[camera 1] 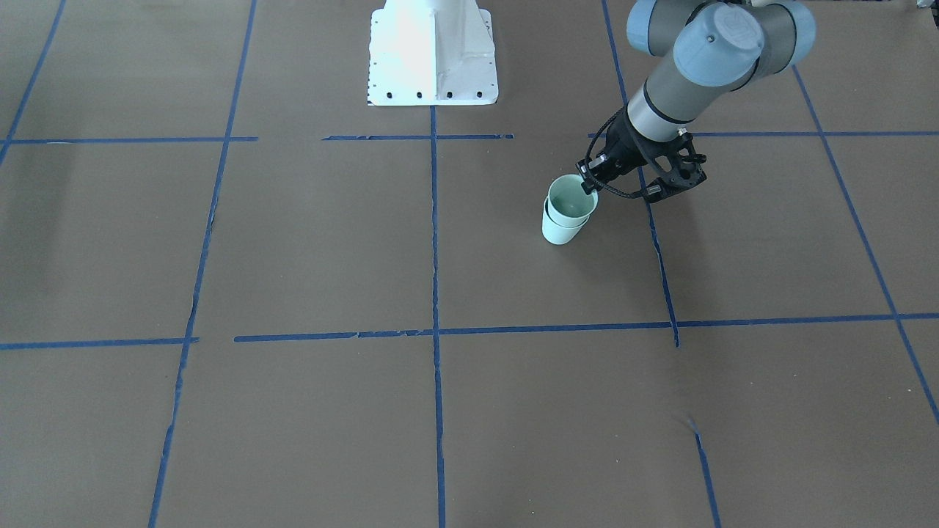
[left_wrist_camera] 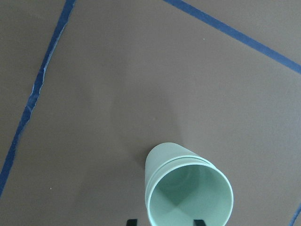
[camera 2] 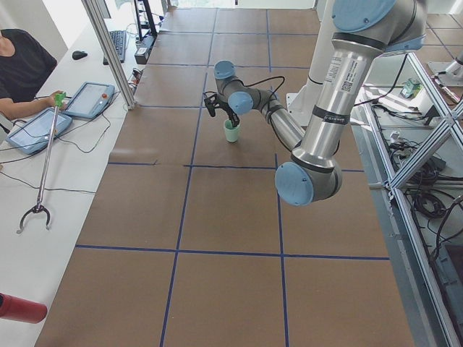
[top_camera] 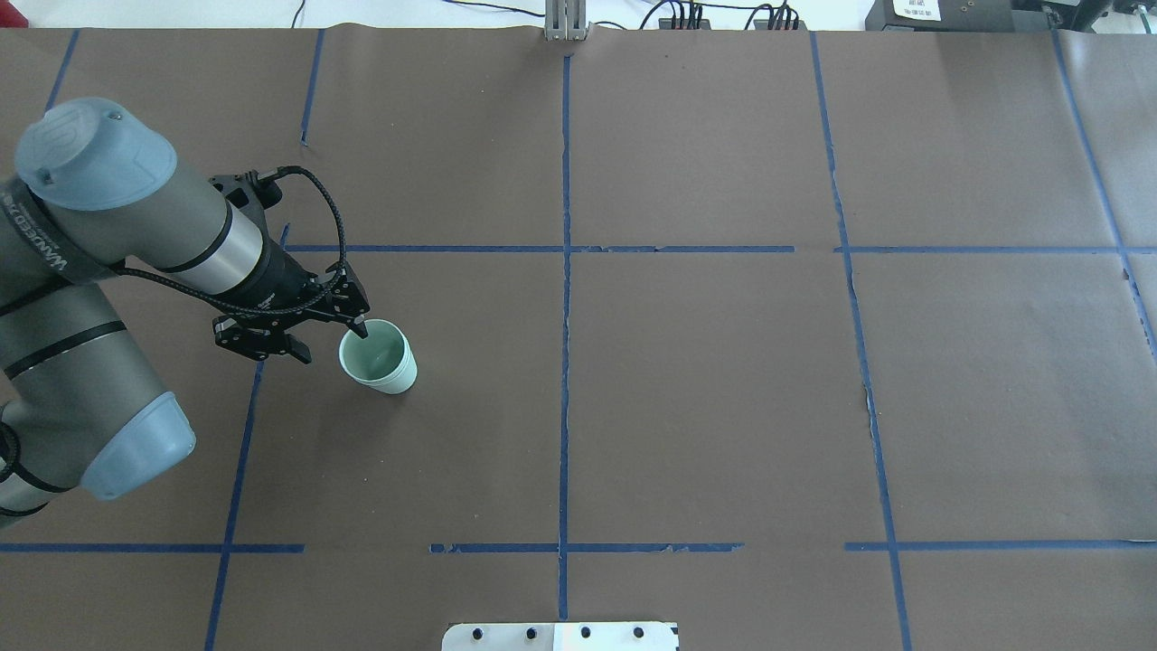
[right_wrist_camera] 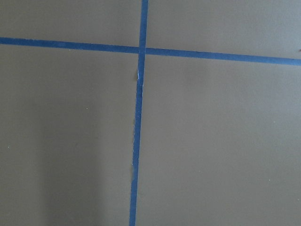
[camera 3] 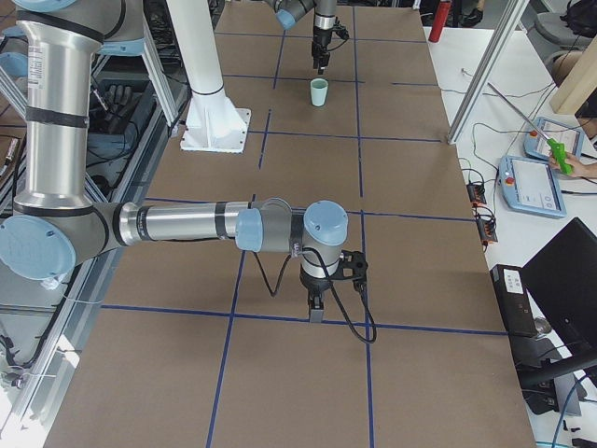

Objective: Stack cups

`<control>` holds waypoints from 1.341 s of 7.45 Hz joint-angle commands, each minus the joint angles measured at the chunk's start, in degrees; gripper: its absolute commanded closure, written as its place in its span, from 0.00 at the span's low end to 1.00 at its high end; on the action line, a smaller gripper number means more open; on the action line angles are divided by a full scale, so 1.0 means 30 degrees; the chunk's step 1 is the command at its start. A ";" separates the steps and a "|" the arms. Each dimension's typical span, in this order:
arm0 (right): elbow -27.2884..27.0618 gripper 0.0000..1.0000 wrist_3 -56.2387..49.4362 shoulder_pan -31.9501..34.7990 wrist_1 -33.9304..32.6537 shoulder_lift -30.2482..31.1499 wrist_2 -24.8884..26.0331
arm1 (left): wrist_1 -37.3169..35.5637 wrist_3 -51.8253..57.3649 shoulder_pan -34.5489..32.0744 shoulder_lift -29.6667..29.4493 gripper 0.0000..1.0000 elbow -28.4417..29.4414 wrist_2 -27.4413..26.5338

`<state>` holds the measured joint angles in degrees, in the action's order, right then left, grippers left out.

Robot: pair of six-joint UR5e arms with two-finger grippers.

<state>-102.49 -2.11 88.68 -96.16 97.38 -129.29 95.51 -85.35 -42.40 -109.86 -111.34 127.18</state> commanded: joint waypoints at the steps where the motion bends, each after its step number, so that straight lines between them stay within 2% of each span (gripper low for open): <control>1: -0.0026 0.00 0.0000 0.0000 0.0004 0.0000 0.0000 | -0.0136 0.3050 -0.1469 0.0058 0.00 -0.0472 0.0028; 3: -0.0026 0.00 0.0000 0.0000 0.0004 0.0000 0.0000 | -0.0108 0.9411 -0.3293 0.1194 0.00 -0.0268 0.0057; 4: -0.0026 0.00 0.0000 0.0000 0.0004 0.0000 0.0000 | -0.0137 1.3236 -0.5502 0.1810 0.00 0.0399 0.0173; 6: -0.0026 0.00 0.0000 0.0000 -0.0025 0.0000 0.0000 | -0.0138 1.7761 -0.9375 0.2749 0.00 0.2763 0.0263; 7: 0.0003 0.00 0.0000 0.0000 0.0004 0.0000 0.0000 | -0.0166 2.2340 -1.1277 0.3972 0.00 0.3736 0.0263; 8: 0.0004 0.00 0.0000 0.0000 0.0004 0.0000 0.0000 | -0.0166 2.5460 -1.2891 0.5144 0.00 0.4122 0.0234; 10: 0.0004 0.00 0.0000 0.0000 0.0004 0.0000 0.0000 | -0.0254 2.8146 -1.5067 0.7082 0.00 0.4476 0.0233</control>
<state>-102.49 -2.11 88.68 -96.15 97.38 -129.29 94.92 -7.13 -83.35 -92.21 -98.83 127.89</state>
